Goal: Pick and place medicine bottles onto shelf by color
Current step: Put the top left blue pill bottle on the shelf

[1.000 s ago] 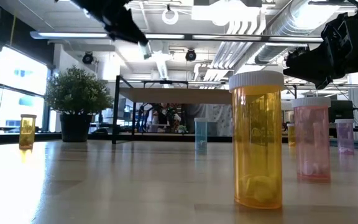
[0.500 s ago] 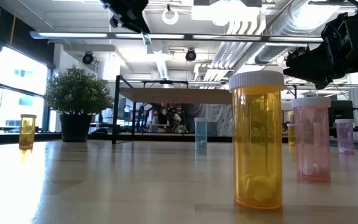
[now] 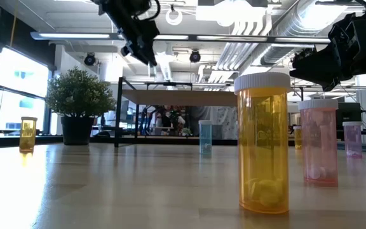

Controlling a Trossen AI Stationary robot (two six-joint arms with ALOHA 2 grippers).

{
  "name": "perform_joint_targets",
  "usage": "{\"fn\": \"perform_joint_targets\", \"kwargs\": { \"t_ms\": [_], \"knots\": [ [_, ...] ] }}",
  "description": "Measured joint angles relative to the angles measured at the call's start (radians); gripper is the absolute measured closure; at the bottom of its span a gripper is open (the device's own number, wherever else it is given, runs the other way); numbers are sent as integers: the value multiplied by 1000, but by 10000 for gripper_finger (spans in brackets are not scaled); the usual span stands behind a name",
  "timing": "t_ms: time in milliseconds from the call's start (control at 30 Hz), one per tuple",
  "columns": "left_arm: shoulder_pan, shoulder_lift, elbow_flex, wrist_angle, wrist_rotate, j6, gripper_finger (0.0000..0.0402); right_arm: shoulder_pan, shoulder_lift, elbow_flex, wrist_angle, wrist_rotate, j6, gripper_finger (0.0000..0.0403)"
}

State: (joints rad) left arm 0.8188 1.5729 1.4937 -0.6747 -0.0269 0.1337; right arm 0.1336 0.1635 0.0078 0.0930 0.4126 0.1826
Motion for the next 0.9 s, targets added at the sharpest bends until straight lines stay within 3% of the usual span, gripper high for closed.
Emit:
{"fn": "perform_joint_targets", "kwargs": {
  "t_ms": [500,900],
  "knots": [
    [6,134,0,-27,-63,-95,293,0,0,0,0,0,0,235],
    [6,140,0,-30,-67,-105,293,0,0,0,0,0,0,235]
  ]
}}
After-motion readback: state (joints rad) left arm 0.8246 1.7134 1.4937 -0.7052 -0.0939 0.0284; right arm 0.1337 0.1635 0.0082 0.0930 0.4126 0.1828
